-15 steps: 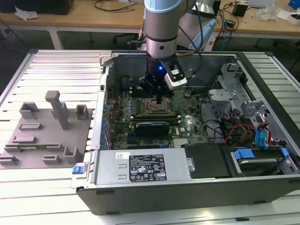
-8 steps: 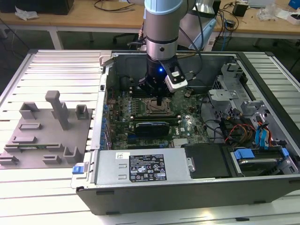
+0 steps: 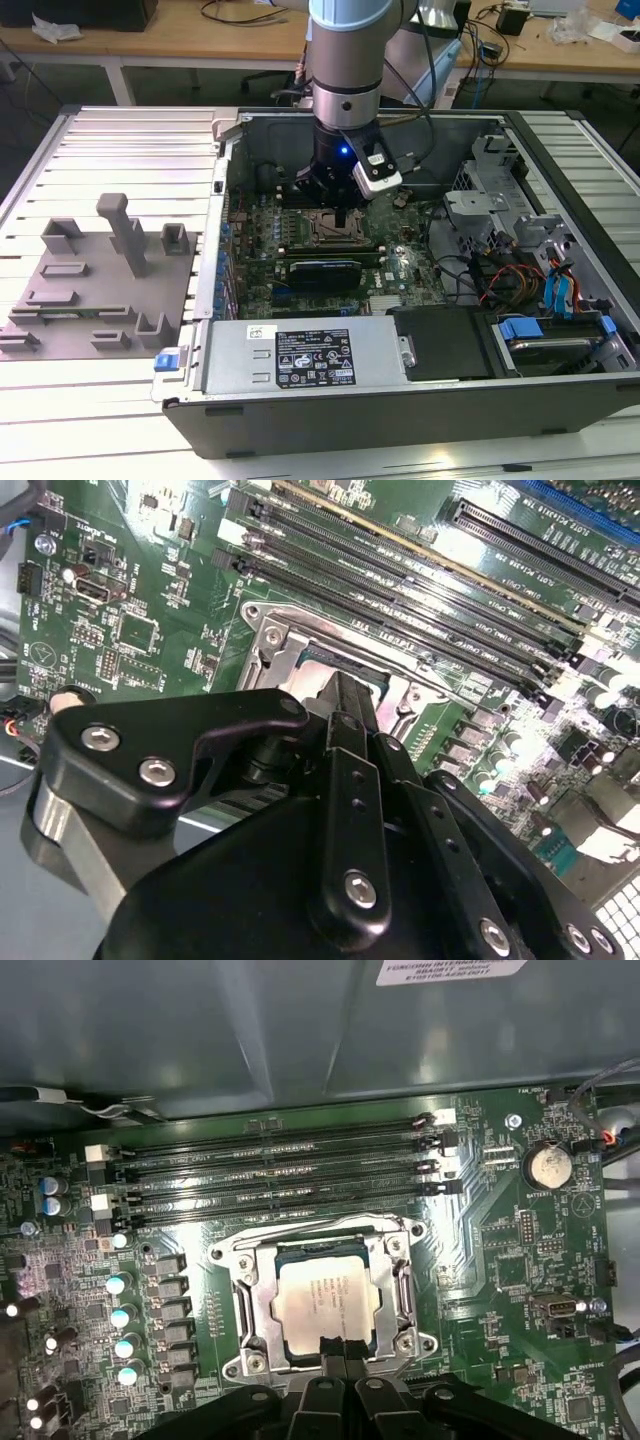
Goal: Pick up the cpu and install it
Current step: 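Install the second cpu locking lever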
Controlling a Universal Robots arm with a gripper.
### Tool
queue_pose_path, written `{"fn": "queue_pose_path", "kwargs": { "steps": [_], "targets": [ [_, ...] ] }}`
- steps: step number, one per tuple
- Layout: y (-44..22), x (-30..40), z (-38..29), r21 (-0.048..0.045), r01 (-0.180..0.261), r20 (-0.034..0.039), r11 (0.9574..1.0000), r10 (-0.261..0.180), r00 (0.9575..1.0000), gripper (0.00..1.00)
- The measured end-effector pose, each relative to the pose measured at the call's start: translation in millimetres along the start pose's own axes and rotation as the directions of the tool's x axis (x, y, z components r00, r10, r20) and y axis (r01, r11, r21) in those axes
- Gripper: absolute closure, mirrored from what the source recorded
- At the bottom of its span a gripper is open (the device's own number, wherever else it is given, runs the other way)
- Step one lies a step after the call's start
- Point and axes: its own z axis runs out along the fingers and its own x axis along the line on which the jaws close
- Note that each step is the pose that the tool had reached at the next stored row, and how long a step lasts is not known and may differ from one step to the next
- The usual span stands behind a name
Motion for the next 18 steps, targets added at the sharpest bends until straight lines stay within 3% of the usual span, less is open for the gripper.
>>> {"fn": "queue_pose_path", "kwargs": {
  "steps": [6, 11, 18],
  "targets": [
    [-0.6, -0.1, -0.3, 0.0011, 0.000, 0.0002, 1.0000, 0.000, 1.0000, 0.89],
    [-1.4, -0.6, -4.7, 0.0031, 0.000, 0.0004, 1.0000, 0.000, 1.0000, 0.89],
    [-15.3, -3.4, -4.1, 0.0102, 0.001, 0.0013, 0.9999, -0.001, 1.0000, 0.89]
  ]
}}
